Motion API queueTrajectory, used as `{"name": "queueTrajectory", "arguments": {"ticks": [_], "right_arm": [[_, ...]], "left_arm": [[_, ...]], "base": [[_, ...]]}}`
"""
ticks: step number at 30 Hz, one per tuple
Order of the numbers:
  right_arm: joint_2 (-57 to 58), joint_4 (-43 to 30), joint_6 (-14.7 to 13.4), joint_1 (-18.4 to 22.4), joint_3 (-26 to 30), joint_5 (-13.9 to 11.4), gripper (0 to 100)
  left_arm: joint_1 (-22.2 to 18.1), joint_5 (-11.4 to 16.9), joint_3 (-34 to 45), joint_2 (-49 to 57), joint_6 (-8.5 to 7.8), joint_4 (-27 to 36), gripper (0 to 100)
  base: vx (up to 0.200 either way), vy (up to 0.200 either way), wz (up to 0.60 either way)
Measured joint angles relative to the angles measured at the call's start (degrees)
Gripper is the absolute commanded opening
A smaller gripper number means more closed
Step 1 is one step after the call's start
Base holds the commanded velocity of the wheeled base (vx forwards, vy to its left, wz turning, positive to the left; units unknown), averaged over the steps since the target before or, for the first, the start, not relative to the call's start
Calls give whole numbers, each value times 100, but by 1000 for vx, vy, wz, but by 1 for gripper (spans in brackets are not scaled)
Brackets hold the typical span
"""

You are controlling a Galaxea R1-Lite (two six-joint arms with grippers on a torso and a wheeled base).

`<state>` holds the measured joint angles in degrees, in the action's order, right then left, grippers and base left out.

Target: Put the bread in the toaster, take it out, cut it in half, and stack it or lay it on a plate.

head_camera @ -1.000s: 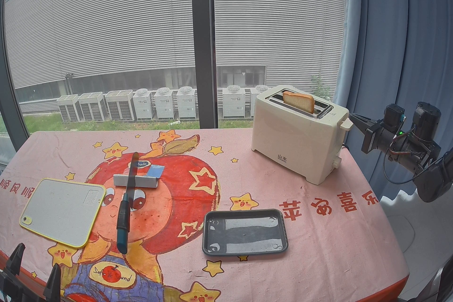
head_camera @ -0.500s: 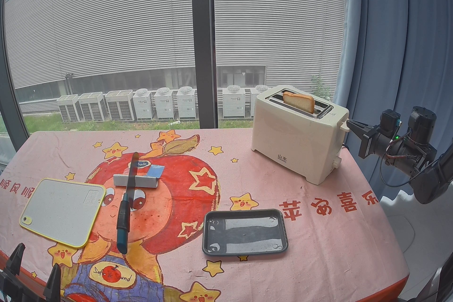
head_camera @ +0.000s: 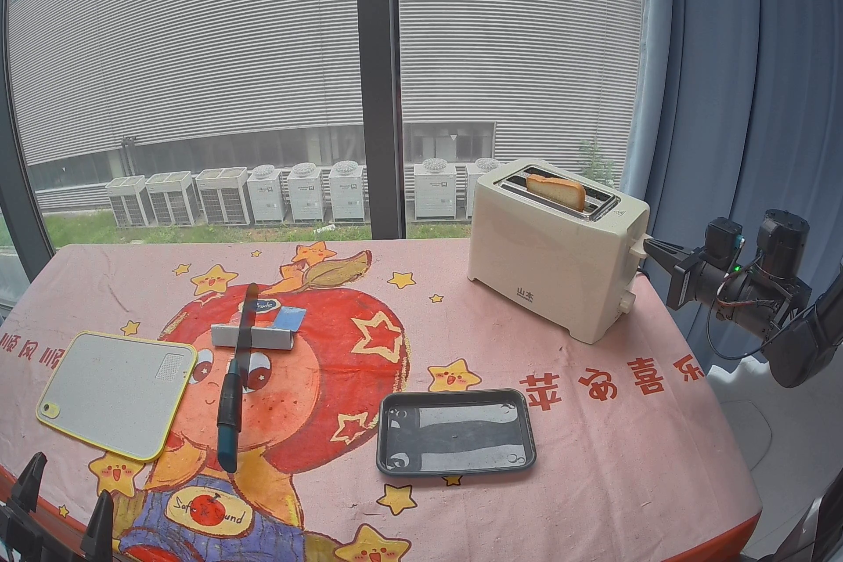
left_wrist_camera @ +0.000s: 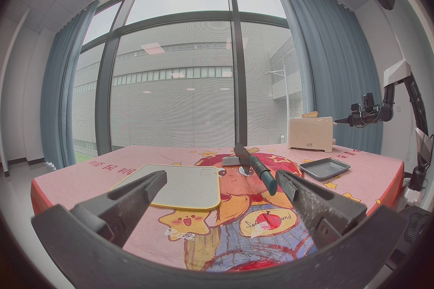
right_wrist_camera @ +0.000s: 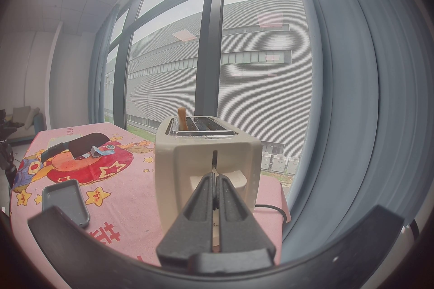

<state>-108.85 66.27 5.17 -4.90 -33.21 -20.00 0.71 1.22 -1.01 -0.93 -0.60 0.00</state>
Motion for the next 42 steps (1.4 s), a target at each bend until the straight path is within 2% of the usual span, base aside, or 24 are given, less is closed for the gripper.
{"name": "queueTrajectory", "arguments": {"ticks": [10, 17, 42], "right_arm": [[-71, -4, 49, 6, 77, 4, 0], [-135, -9, 218, 44, 121, 6, 0], [-165, -41, 290, 16, 302, 9, 0]], "left_arm": [[0, 0, 0, 0, -2, 0, 100], [-5, 0, 0, 0, 0, 0, 100], [0, 1, 0, 0, 0, 0, 100]], "base": [[0, 0, 0], [0, 0, 0], [0, 0, 0]]}}
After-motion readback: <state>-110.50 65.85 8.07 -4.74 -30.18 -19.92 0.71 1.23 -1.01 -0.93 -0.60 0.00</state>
